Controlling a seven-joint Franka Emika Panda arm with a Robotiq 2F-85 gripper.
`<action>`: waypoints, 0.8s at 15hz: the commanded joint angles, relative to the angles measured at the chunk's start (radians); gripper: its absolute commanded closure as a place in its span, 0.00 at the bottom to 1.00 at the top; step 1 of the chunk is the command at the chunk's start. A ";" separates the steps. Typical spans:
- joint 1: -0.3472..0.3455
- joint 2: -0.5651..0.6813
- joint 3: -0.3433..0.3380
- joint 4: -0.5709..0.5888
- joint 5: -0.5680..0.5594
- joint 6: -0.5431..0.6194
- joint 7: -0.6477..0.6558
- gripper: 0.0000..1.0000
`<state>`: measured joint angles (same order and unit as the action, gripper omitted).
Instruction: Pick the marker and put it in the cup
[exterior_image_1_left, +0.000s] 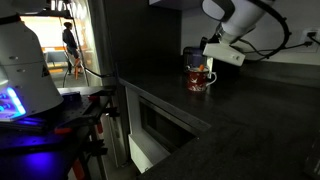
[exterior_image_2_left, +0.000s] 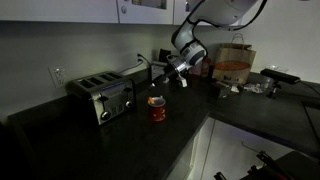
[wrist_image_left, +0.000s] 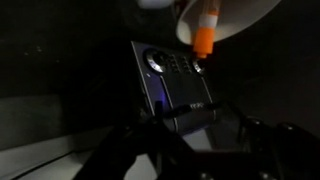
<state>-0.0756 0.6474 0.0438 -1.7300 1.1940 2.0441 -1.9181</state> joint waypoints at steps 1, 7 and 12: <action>0.032 -0.111 -0.017 -0.098 -0.044 0.052 0.094 0.04; 0.073 -0.241 -0.021 -0.207 -0.246 0.085 0.415 0.00; 0.057 -0.285 0.007 -0.242 -0.322 0.076 0.464 0.00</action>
<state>-0.0157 0.4014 0.0378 -1.9321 0.9065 2.0840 -1.4814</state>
